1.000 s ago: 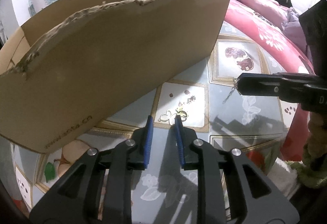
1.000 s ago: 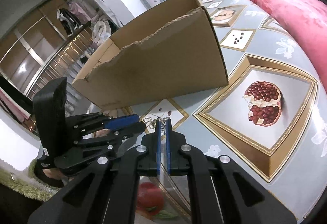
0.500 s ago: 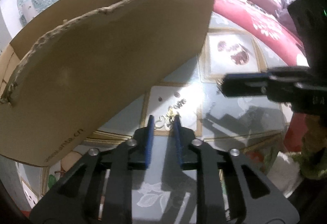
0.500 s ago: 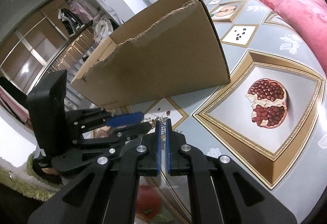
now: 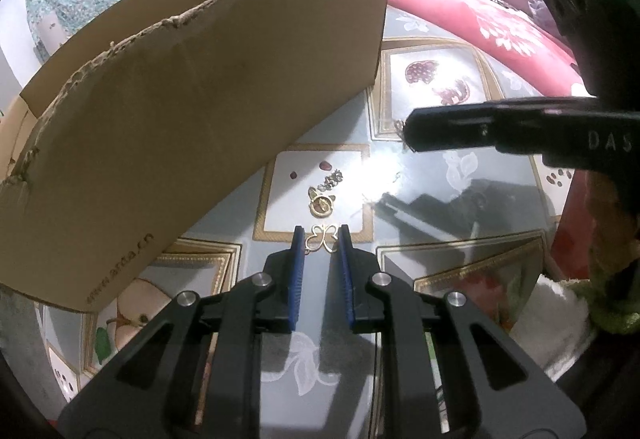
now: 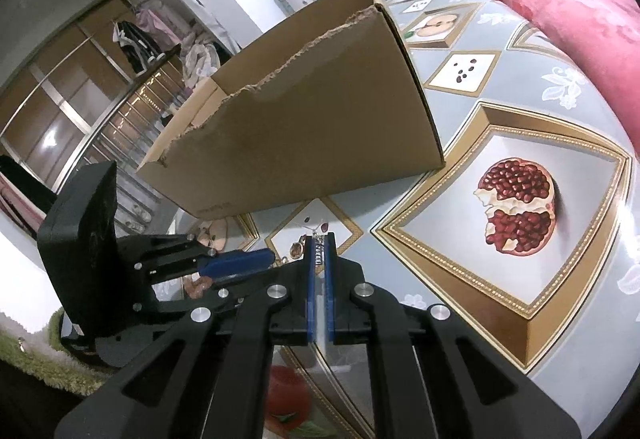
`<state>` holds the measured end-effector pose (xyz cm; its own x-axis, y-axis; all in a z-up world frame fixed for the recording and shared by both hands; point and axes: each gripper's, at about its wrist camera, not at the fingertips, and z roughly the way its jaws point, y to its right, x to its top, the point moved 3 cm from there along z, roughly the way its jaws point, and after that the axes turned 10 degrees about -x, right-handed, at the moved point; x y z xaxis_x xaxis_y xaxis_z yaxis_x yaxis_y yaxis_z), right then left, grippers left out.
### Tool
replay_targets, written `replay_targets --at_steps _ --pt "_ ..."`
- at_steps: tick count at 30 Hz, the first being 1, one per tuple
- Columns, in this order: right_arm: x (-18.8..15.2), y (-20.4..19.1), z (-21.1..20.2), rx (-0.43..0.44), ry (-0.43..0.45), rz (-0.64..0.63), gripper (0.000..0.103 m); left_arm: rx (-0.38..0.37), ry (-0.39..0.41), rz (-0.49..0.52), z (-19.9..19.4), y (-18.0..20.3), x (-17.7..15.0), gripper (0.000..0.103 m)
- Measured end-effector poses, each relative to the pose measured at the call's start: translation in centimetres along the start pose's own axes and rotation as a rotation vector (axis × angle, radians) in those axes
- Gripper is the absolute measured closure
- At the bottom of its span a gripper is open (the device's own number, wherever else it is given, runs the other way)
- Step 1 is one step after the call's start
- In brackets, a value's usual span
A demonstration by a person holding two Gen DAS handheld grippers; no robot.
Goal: Organize jewelry
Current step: 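Open and close the left tool on the gold butterfly charm, then carry the charm and chain over the box and open both tools to drop them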
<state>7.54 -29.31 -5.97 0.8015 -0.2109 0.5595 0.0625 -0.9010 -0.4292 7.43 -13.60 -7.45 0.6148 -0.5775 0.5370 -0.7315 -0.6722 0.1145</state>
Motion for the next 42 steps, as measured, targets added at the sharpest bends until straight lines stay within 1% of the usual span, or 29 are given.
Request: replay_targets --at_steps 6,10,11,12,13,14,15,17,19,23,36,39,42 --pt "-0.2 -0.2 -0.4 -0.006 0.007 -0.007 0.098 -0.008 -0.002 -0.027 -0.3 -0.2 -0.4 0.103" --pt "-0.2 -0.4 -0.8 -0.008 0.016 -0.012 0.098 -0.025 0.033 -0.03 -1.3 0.1 -0.3 0.103" --pt "-0.2 -0.5 -0.9 -0.008 0.018 -0.011 0.098 -0.025 0.035 -0.029 -1.4 0.1 -0.2 0.097" --pt "-0.2 -0.6 -1.0 -0.009 0.019 -0.011 0.098 -0.025 0.041 -0.026 -1.5 0.2 -0.1 0.088" --pt "-0.2 -0.6 -1.1 -0.009 0.021 -0.011 0.098 -0.019 0.046 -0.02 -1.6 0.3 0.0 0.082" --pt "-0.3 -0.7 -1.1 -0.009 0.022 -0.012 0.098 -0.008 0.049 -0.013 -1.5 0.4 0.1 0.072" --pt "-0.3 -0.8 -1.1 -0.01 0.023 -0.013 0.098 -0.001 0.051 -0.008 -1.3 0.5 0.3 0.07" --pt "-0.3 -0.9 -1.1 -0.009 0.024 -0.014 0.098 -0.002 0.043 -0.004 -0.7 0.5 0.5 0.07" --pt "-0.3 -1.0 -1.1 -0.009 0.023 -0.014 0.098 -0.004 0.017 -0.018 0.4 0.2 0.4 0.07" --pt "-0.3 -1.0 -1.1 -0.009 0.025 -0.015 0.098 -0.004 0.021 -0.015 0.5 0.1 0.7 0.089" --pt "0.1 -0.9 -1.3 -0.01 0.028 -0.013 0.098 -0.008 0.029 -0.021 0.1 0.1 0.3 0.089" --pt "0.2 -1.0 -1.6 -0.013 0.037 -0.02 0.098 -0.009 0.045 -0.025 -0.7 0.1 0.3 0.089" --pt "0.6 -1.3 -2.2 -0.01 0.051 -0.029 0.098 -0.004 0.081 -0.029 -2.4 0.0 0.5 0.089"
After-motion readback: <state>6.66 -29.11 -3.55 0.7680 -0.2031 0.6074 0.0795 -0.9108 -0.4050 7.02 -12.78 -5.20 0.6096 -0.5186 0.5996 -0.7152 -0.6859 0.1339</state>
